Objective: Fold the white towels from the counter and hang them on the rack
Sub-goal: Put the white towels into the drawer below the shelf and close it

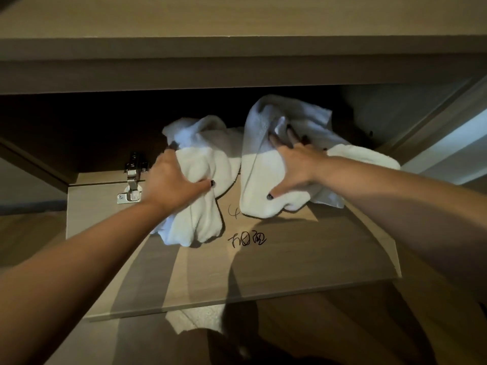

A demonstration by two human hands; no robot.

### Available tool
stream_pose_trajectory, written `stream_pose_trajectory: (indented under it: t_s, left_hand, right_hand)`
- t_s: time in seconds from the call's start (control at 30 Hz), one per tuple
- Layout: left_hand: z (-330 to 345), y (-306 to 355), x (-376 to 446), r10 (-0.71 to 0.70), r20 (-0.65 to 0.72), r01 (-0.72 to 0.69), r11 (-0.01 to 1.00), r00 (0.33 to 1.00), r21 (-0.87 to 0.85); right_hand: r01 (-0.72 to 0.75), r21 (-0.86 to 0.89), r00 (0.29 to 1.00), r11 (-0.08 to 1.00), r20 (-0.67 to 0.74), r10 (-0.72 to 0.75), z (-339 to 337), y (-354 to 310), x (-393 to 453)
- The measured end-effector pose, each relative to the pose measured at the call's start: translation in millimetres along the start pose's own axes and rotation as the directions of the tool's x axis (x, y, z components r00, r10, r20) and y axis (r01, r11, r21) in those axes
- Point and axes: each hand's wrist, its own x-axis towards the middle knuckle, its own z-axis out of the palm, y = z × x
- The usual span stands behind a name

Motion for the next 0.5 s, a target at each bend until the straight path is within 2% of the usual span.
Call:
stream_pose_trajectory:
  t_s: [0.07,0.17,0.27,0.33,0.37,0.43,0.47,0.5]
  left_hand:
    - [-1,-3,-5,-0.022,-0.064,0.016,0.995,0.998,-0.097]
    - [-5,-12,-12,-0.218,-0.104,0.175,0.930,0.970,-0.324]
    - [-14,-19,-21,-0.460,-0.051,0.319,0.688,0.886,-0.652]
    - [-22,-18,-26,-0.538,0.010,0.329,0.500,0.843,-0.801]
    - [-26,-17,-27,-0.552,0.023,0.313,0.437,0.834,-0.843]
    - [-32,-9,-27,-0.548,0.020,0.264,0.371,0.836,-0.890]
    - [-35,-4,-27,-0.542,0.015,0.249,0.361,0.840,-0.899]
    - [-37,2,-26,-0.533,0.015,0.240,0.355,0.846,-0.903]
  right_hand:
    - [0.016,-0.025,0.997,1.000,-0.072,-0.018,9,2,4]
    - [0.054,-0.026,0.978,0.998,-0.201,-0.058,1,8,-2]
    - [0.097,-0.049,0.964,0.994,-0.245,-0.107,-13,21,-18]
    - [0.182,-0.081,0.955,0.980,-0.221,-0.196,-30,24,-41]
    - [0.236,-0.125,0.951,0.964,-0.173,-0.255,-40,23,-54]
    - [0.343,-0.246,0.927,0.907,-0.070,-0.369,-55,15,-79]
    - [0.400,-0.315,0.895,0.861,-0.069,-0.441,-58,7,-90]
    - [0.463,-0.380,0.833,0.800,-0.123,-0.540,-56,0,-97]
